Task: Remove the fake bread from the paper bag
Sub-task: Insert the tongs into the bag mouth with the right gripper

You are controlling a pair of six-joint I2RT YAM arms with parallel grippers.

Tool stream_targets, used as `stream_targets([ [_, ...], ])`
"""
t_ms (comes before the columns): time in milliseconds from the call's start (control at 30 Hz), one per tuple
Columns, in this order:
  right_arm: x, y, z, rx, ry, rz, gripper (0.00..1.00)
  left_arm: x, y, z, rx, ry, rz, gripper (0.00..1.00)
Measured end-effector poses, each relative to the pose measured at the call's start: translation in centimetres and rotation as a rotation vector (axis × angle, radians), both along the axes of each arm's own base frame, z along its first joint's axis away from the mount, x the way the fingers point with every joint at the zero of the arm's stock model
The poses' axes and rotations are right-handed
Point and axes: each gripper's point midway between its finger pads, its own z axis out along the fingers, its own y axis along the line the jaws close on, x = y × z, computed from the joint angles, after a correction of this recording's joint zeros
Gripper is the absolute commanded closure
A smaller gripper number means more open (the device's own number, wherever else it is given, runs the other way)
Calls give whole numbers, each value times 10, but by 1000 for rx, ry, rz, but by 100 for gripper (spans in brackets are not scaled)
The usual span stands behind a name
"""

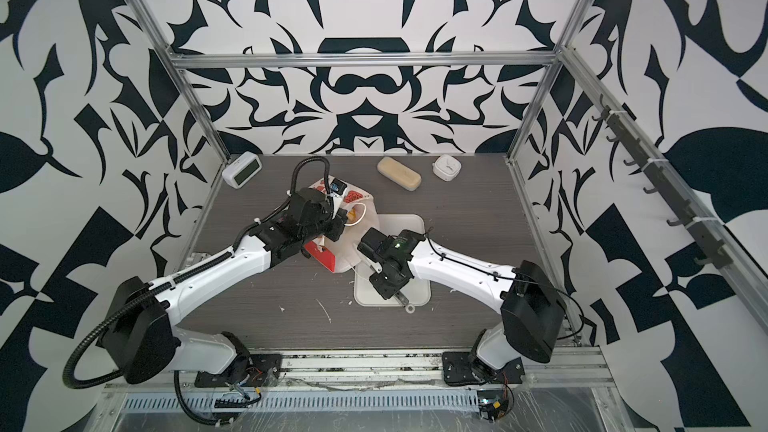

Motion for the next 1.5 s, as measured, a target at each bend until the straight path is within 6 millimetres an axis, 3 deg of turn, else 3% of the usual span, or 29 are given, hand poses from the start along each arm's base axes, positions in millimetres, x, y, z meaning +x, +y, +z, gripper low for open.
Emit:
stream_targets([
  [533,11,2,9,2,-62,-3,66,-3,0,-6,-7,16,-5,100],
  [1033,42,6,48,121,-304,-40,63,-3,-1,-5,-26,23,2,100],
  [1500,76,24,31,95,-408,-42,57,-3,-3,-4,-47,32,7,100],
])
